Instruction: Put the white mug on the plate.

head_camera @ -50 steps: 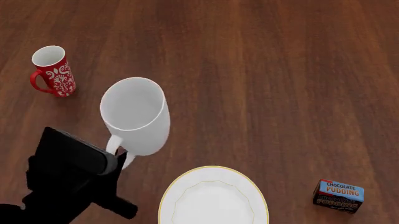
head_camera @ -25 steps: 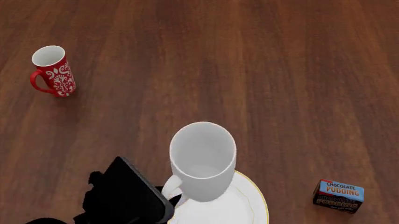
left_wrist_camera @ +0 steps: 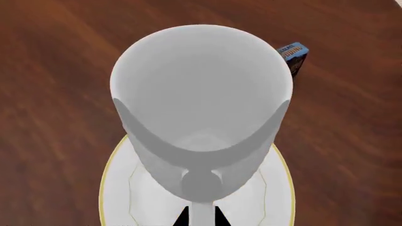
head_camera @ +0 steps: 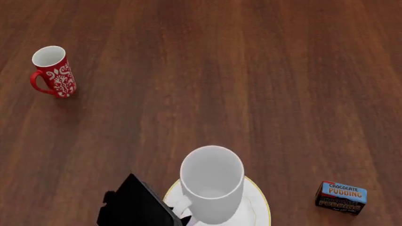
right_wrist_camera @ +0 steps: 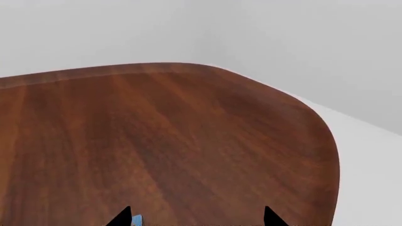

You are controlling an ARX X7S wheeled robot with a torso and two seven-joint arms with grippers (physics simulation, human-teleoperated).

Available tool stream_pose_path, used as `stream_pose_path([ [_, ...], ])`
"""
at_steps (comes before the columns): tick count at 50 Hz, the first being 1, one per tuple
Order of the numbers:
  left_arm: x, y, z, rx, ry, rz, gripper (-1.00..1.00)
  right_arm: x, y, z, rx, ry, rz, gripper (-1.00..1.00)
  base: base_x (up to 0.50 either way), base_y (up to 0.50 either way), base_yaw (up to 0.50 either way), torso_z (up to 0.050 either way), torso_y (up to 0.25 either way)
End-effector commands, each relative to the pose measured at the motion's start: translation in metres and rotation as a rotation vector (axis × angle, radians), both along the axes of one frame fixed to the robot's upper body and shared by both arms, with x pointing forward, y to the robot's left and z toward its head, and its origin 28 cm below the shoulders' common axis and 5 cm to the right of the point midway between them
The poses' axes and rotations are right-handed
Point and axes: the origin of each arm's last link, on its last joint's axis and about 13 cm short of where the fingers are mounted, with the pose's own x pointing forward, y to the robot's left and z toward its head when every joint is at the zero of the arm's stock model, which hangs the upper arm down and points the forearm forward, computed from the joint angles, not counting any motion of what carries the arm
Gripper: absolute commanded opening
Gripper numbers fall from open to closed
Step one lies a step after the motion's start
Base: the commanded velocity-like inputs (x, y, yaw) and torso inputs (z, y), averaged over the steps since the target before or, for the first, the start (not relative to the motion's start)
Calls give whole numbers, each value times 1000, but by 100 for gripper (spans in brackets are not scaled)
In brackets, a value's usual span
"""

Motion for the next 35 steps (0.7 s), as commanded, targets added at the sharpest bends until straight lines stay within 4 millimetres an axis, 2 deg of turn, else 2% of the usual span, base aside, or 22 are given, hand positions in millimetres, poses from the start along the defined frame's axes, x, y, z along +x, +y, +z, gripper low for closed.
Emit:
stream_pose_path([
  [1, 4, 0, -8, -49, 33, 12, -100, 0, 0, -1, 2, 3, 0, 100, 0, 0, 0, 0, 0],
  [35, 4, 4, -24, -22, 67, 11, -100, 2, 0, 1, -2, -2, 0, 100, 0, 0, 0, 0, 0],
])
